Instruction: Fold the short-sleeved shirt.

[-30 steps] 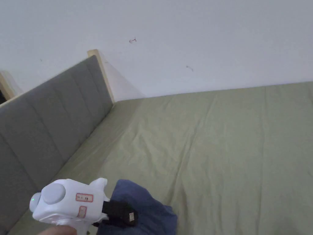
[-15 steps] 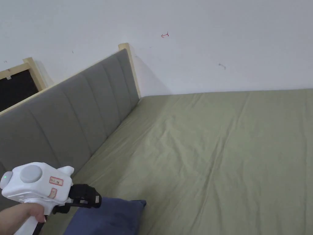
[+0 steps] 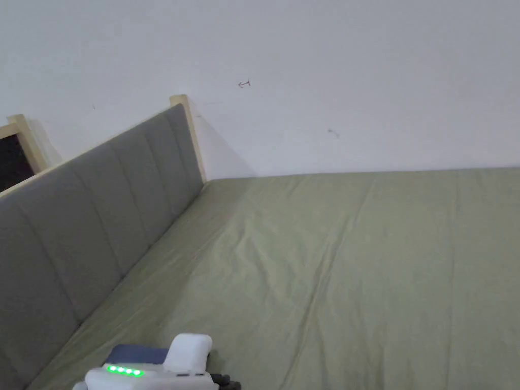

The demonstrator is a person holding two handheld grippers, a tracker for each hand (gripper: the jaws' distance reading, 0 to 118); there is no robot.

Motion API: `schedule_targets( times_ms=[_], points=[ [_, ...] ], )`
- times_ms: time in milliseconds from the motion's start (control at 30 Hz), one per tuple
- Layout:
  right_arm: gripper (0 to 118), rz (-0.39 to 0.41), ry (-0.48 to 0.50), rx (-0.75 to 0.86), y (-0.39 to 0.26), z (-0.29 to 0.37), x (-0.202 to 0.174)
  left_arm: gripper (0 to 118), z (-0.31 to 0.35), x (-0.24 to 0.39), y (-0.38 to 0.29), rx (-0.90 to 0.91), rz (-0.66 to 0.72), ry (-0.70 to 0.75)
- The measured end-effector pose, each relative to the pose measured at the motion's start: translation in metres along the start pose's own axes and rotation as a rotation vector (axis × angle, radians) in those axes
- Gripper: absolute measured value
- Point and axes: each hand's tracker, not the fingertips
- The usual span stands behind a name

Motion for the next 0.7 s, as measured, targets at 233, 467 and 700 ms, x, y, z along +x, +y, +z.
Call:
schedule_targets(
  times_ms=[233, 467, 700],
  points=[
    [0, 0.083, 0.016, 0.296, -0.002, 0.044, -0.011, 1, 0.056, 0.142, -0.023, 0.525, 0.064, 0.022],
    [0, 0.153, -0.076, 0.800, 0.001, 0.094, -0.005, 1, 0.103, 0.204, -0.020, 0.803, -0.202, 0.286],
    [0, 0.171, -0.156, 0.912, -0.026, 0.095, -0.006, 1, 0.102, 0.229, -0.036, 0.828, -0.278, 0.243]
  ],
)
